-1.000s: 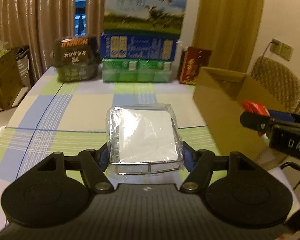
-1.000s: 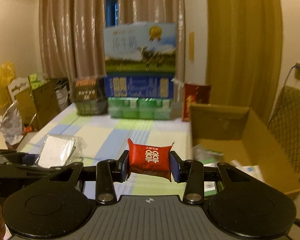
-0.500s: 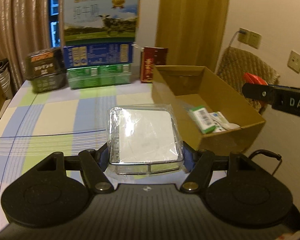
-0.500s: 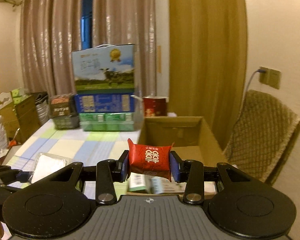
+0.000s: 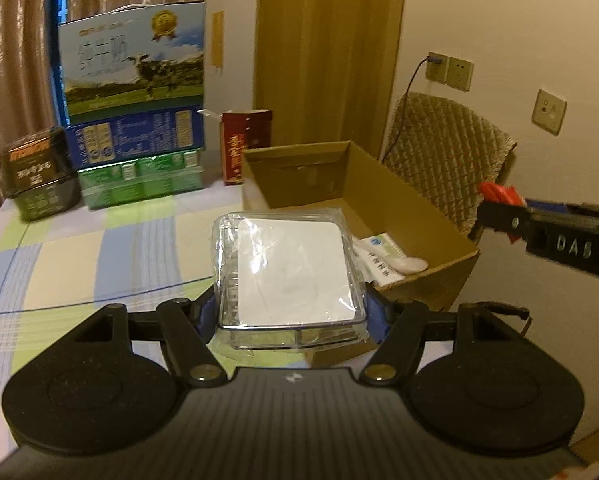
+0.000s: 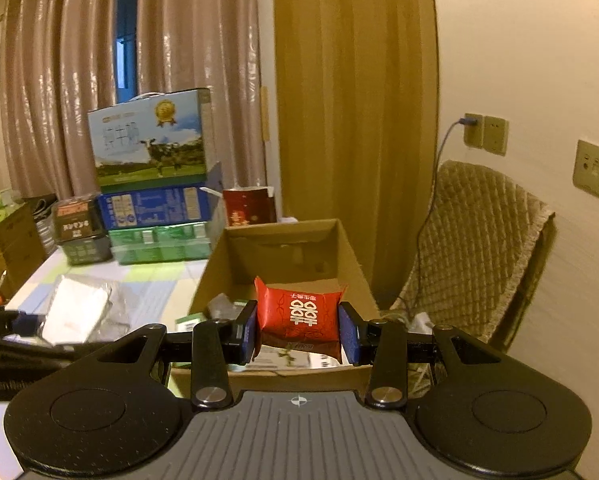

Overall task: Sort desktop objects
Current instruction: 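Carry the tissue box and candy with both tools over the cardboard box, then lower the tissue box and candy into the cardboard box, open both grippers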

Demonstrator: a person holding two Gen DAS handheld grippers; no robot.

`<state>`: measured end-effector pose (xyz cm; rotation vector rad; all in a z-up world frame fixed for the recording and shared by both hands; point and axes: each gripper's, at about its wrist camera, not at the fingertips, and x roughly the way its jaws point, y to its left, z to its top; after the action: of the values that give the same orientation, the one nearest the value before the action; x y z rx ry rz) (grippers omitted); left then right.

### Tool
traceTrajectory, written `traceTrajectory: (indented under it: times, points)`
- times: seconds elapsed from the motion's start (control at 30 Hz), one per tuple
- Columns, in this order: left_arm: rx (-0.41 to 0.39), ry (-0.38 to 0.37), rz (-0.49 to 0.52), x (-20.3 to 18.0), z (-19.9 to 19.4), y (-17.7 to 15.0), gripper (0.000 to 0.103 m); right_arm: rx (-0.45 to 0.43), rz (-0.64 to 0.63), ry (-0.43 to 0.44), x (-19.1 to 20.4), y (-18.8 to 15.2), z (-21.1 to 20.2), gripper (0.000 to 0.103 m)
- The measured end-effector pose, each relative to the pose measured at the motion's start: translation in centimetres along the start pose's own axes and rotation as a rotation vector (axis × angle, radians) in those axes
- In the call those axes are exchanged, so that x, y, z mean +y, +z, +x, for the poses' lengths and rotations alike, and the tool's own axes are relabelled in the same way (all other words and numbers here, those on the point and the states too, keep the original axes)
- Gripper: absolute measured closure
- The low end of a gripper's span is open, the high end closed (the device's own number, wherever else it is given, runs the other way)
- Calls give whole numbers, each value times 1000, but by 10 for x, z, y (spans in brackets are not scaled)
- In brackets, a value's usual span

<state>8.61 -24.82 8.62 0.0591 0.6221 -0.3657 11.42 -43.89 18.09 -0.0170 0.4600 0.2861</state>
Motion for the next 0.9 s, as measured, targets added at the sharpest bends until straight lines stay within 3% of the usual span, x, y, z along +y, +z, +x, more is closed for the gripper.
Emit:
traceTrajectory:
  times: [0.47,0.9]
  points:
    - [-34,-71,25,-23,62,65,38,22,-2,-11,-34,21,52,64]
    - [3,-113,8,-23,128,88,38,52,-4,-24,-50,30,96,64]
